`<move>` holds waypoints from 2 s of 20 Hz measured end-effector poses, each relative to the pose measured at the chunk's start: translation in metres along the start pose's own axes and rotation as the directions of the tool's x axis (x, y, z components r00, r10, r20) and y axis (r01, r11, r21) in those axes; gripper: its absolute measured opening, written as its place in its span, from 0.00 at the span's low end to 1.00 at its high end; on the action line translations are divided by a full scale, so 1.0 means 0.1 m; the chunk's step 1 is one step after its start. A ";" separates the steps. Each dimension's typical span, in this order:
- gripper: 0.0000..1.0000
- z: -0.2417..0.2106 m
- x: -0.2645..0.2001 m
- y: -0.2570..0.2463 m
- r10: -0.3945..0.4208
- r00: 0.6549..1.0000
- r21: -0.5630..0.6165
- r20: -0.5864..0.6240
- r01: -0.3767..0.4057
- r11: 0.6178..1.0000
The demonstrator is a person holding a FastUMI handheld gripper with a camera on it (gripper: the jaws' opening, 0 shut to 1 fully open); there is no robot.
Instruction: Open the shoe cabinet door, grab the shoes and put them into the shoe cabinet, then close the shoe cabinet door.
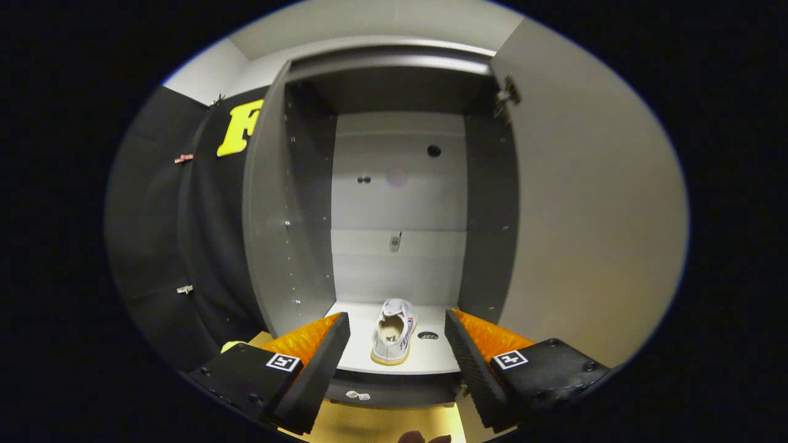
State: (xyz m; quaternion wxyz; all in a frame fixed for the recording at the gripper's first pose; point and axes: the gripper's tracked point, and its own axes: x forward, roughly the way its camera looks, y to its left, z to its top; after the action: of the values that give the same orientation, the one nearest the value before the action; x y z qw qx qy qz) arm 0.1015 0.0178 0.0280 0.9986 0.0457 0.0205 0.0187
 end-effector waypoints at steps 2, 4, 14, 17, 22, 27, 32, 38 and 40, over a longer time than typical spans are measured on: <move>0.97 0.11 -0.38 -0.09 -0.032 0.999 0.000 0.041 0.032 0.999; 0.97 0.17 -0.76 -0.15 -0.051 0.997 0.006 0.061 0.050 0.999; 0.96 0.30 -2.18 -1.07 -0.216 0.971 -0.032 0.101 0.220 0.975; 0.95 0.23 -2.44 -1.18 -0.214 0.974 -0.005 0.075 0.215 0.977; 0.98 0.00 -2.67 -1.91 -0.352 0.936 -0.008 0.019 0.352 0.936; 0.98 -0.17 -2.38 -2.48 -0.426 0.905 0.020 -0.024 0.426 0.904; 0.98 -0.26 -2.10 -2.64 -0.410 0.910 0.027 -0.058 0.412 0.911; 0.97 -0.24 -2.03 -2.51 -0.393 0.916 0.052 -0.074 0.397 0.916; 0.97 -0.19 -1.95 -2.47 -0.383 0.921 0.061 -0.076 0.388 0.920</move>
State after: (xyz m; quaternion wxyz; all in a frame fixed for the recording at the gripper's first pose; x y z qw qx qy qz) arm -0.0857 -0.2342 -0.0058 0.9792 0.0775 0.0612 -0.1774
